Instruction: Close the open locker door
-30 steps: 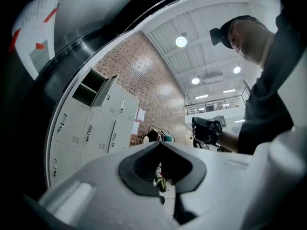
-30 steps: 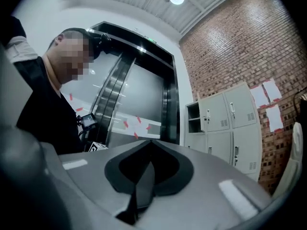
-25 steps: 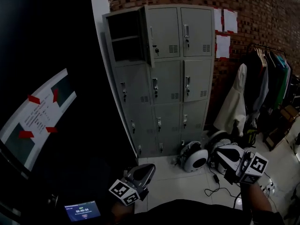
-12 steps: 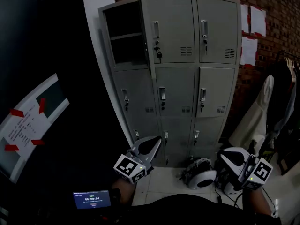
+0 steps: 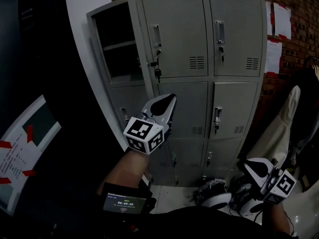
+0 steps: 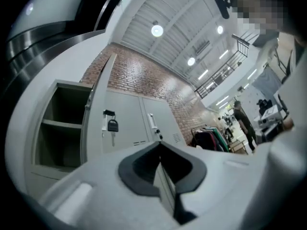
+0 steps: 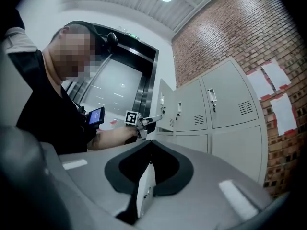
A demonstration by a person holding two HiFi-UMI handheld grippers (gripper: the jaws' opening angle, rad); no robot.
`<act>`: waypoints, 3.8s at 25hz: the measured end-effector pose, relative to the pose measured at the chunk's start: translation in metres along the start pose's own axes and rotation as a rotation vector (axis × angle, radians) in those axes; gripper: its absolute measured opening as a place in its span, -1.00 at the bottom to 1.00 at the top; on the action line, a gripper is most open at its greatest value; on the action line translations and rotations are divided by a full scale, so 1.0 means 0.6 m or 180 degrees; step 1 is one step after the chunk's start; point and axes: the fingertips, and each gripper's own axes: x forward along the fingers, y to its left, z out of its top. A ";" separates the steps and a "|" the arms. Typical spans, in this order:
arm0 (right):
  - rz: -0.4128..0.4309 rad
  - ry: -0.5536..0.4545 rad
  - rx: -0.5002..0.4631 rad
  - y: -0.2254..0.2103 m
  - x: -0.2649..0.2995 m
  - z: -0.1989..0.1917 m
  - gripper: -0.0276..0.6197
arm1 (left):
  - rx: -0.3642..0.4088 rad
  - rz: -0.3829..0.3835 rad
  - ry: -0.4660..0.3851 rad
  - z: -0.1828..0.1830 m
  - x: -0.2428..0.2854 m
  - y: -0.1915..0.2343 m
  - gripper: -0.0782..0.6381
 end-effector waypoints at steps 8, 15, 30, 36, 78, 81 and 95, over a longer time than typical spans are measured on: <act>-0.0133 -0.0024 -0.0179 -0.026 0.098 0.004 -0.90 | -0.0090 -0.0091 -0.0093 0.021 -0.054 0.076 -0.78; -0.0031 0.0005 -0.0158 -0.027 0.196 -0.015 -0.90 | -0.0022 0.0196 -0.0191 0.040 -0.153 0.195 -0.78; -0.0130 0.0057 -0.0103 -0.042 0.264 -0.036 -0.90 | 0.0528 -0.0576 0.0044 -0.001 -0.077 0.094 -0.78; -0.0140 0.0076 -0.0113 -0.050 0.278 -0.041 -0.90 | 0.0533 -0.0458 -0.0049 0.002 -0.092 0.137 -0.78; -0.0051 0.0162 -0.0075 -0.047 0.297 -0.057 -0.90 | 0.1624 0.1791 0.0275 -0.049 -0.224 0.511 -0.29; -0.0110 0.0212 -0.0088 -0.048 0.299 -0.060 -0.90 | 0.1878 0.1986 0.0416 -0.070 -0.212 0.556 -0.32; -0.0457 0.0184 -0.0163 -0.038 0.289 -0.051 -0.90 | 0.2177 0.1788 0.1464 -0.225 -0.072 0.681 -0.78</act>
